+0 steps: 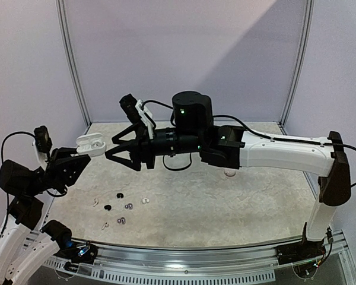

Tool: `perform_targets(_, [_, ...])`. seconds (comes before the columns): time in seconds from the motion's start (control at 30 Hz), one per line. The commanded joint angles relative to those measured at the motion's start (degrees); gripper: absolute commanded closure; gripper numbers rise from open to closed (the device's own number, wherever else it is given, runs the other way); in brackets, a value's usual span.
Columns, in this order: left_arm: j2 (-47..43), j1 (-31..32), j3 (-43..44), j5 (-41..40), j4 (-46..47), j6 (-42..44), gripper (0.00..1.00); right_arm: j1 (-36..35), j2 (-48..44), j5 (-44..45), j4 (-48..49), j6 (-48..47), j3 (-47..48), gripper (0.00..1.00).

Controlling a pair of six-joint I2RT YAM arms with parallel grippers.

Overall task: Insert the wireless bluetooth earbuds into the charging case
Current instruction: Pass from the left arm to the right

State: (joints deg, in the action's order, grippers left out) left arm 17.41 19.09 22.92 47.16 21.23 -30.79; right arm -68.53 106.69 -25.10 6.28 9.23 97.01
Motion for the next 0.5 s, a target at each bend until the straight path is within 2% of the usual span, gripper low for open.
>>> perform_targets(0.0, [-0.7,-0.5,1.3,-1.2,1.5,-1.7,1.00,-1.0,2.3,-3.0,2.7,1.2,3.1,0.39])
perform_targets(0.37, [-0.8,-0.6,1.3,-1.0,1.4,-1.6,1.00,-1.6,4.8,-4.1,2.7,0.8,6.2,0.56])
perform_targets(0.47, [-0.9,-0.6,1.3,-1.0,1.4,-1.5,1.00,-1.6,5.6,-4.6,2.4,0.8,7.0,0.64])
